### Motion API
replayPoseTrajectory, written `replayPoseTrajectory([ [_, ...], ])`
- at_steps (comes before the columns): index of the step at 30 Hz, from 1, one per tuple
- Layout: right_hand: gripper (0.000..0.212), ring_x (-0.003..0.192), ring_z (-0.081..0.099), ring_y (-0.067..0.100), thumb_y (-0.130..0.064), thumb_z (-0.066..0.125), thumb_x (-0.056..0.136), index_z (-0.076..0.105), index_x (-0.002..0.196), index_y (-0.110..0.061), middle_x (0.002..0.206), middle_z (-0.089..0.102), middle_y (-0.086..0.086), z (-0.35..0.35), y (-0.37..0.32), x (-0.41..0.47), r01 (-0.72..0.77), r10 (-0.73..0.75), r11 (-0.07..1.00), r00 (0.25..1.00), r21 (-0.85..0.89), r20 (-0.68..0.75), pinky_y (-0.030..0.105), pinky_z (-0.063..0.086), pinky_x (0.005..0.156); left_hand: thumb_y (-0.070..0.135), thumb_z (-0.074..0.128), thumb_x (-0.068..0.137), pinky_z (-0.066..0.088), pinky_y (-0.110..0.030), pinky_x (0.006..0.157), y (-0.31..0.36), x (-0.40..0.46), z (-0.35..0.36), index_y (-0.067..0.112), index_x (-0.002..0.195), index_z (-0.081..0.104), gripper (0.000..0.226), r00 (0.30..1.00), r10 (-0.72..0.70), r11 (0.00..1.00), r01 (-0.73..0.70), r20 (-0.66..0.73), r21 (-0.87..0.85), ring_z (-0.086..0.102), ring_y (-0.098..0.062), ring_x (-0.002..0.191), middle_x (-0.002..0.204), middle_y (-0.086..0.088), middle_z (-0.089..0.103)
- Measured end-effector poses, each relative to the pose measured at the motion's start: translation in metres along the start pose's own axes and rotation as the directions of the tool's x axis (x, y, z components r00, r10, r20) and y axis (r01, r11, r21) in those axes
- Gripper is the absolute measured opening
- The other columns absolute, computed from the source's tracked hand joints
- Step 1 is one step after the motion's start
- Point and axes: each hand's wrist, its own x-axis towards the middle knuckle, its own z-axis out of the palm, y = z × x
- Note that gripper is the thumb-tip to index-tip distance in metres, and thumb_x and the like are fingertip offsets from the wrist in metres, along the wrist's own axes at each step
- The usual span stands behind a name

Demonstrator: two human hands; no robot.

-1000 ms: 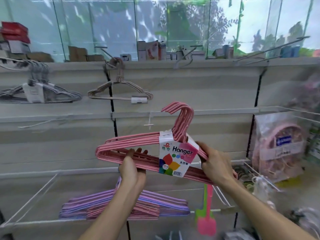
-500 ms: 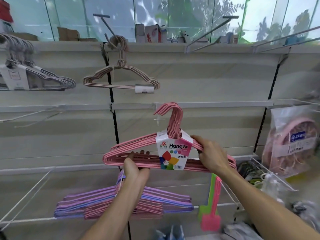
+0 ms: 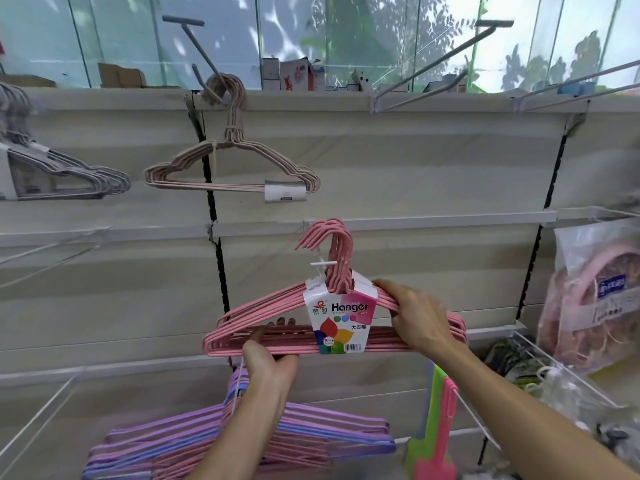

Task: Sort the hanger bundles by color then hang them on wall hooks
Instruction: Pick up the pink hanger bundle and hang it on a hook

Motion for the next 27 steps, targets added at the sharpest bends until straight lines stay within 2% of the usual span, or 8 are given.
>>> replayPoseTrajectory([
  [3, 0.070, 0.107, 0.064, 0.028, -0.010, 0.053, 0.083, 0.042, 0.144, -0.044, 0.125, 0.068, -0.005, 0.009, -0.002, 0.012, 0.017, -0.017, 1.000, 1.000, 0.009, 0.002, 0.036, 0.051, 0.078, 0.011, 0.042, 0.095, 0.049, -0.045, 0.102, 0.004, 0.013, 0.003, 0.013, 0.091, 0.057, 0.016, 1.000, 0.005, 1.000, -0.005, -0.009, -0.028, 0.062, -0.026, 0.083, 0.087, -0.008, 0.061],
  [7, 0.071, 0.110, 0.063, 0.027, -0.009, 0.053, 0.084, 0.042, 0.145, -0.042, 0.127, 0.066, -0.005, 0.021, -0.003, 0.028, 0.024, -0.023, 1.000, 1.000, -0.016, 0.009, 0.035, 0.048, 0.078, 0.012, 0.041, 0.096, 0.049, -0.047, 0.102, 0.009, 0.038, 0.002, 0.014, 0.101, 0.059, 0.018, 1.000, 0.020, 0.999, -0.020, -0.016, -0.032, 0.064, -0.026, 0.087, 0.091, -0.008, 0.063],
  [11, 0.069, 0.109, 0.063, 0.024, -0.010, 0.053, 0.086, 0.040, 0.146, -0.042, 0.127, 0.066, -0.006, 0.036, -0.001, 0.041, 0.011, -0.011, 1.000, 1.000, -0.014, 0.020, 0.034, 0.049, 0.078, 0.012, 0.040, 0.098, 0.051, -0.046, 0.094, 0.011, 0.057, 0.002, 0.016, 0.111, 0.059, 0.024, 0.999, 0.040, 0.999, -0.040, -0.032, -0.017, 0.064, -0.026, 0.089, 0.096, -0.009, 0.065],
  [16, 0.068, 0.106, 0.063, 0.025, -0.009, 0.053, 0.088, 0.041, 0.147, -0.040, 0.125, 0.067, -0.004, 0.053, -0.001, 0.055, -0.001, 0.001, 1.000, 1.000, -0.017, 0.022, 0.032, 0.048, 0.077, 0.010, 0.036, 0.100, 0.052, -0.044, 0.088, 0.008, 0.075, 0.005, 0.016, 0.095, 0.061, 0.027, 0.998, 0.053, 0.998, -0.054, -0.039, -0.017, 0.062, -0.024, 0.083, 0.090, -0.008, 0.064],
  [18, 0.070, 0.106, 0.063, 0.025, -0.007, 0.053, 0.086, 0.042, 0.147, -0.039, 0.124, 0.067, -0.003, 0.058, -0.001, 0.061, -0.006, 0.006, 1.000, 1.000, -0.022, 0.022, 0.032, 0.047, 0.077, 0.010, 0.034, 0.100, 0.053, -0.044, 0.087, 0.006, 0.085, 0.004, 0.016, 0.096, 0.062, 0.029, 0.998, 0.058, 0.998, -0.059, -0.027, -0.029, 0.063, -0.024, 0.083, 0.092, -0.008, 0.064],
  [21, 0.069, 0.107, 0.062, 0.025, -0.007, 0.054, 0.086, 0.043, 0.146, -0.038, 0.123, 0.067, -0.002, 0.065, 0.002, 0.070, -0.004, 0.004, 1.000, 1.000, -0.017, 0.012, 0.034, 0.046, 0.082, 0.011, 0.033, 0.101, 0.052, -0.046, 0.093, 0.002, 0.100, 0.002, 0.015, 0.112, 0.063, 0.032, 0.998, 0.063, 0.996, -0.065, -0.023, -0.059, 0.065, -0.026, 0.093, 0.101, -0.010, 0.067],
  [23, 0.067, 0.109, 0.061, 0.024, -0.009, 0.054, 0.088, 0.042, 0.147, -0.037, 0.125, 0.066, -0.002, 0.072, 0.003, 0.074, 0.001, -0.001, 1.000, 1.000, -0.007, 0.017, 0.035, 0.046, 0.089, 0.011, 0.032, 0.101, 0.053, -0.045, 0.090, 0.000, 0.106, 0.001, 0.015, 0.117, 0.062, 0.034, 0.997, 0.079, 0.995, -0.080, -0.016, -0.061, 0.065, -0.027, 0.094, 0.102, -0.010, 0.067],
  [27, 0.066, 0.114, 0.059, 0.022, -0.009, 0.052, 0.091, 0.038, 0.149, -0.037, 0.130, 0.063, -0.002, 0.084, 0.005, 0.080, 0.013, -0.013, 1.000, 0.999, 0.010, 0.033, 0.039, 0.044, 0.099, 0.011, 0.033, 0.101, 0.051, -0.044, 0.095, 0.000, 0.115, 0.002, 0.015, 0.112, 0.065, 0.034, 0.992, 0.125, 0.992, -0.125, -0.008, -0.024, 0.065, -0.026, 0.096, 0.104, -0.010, 0.067],
])
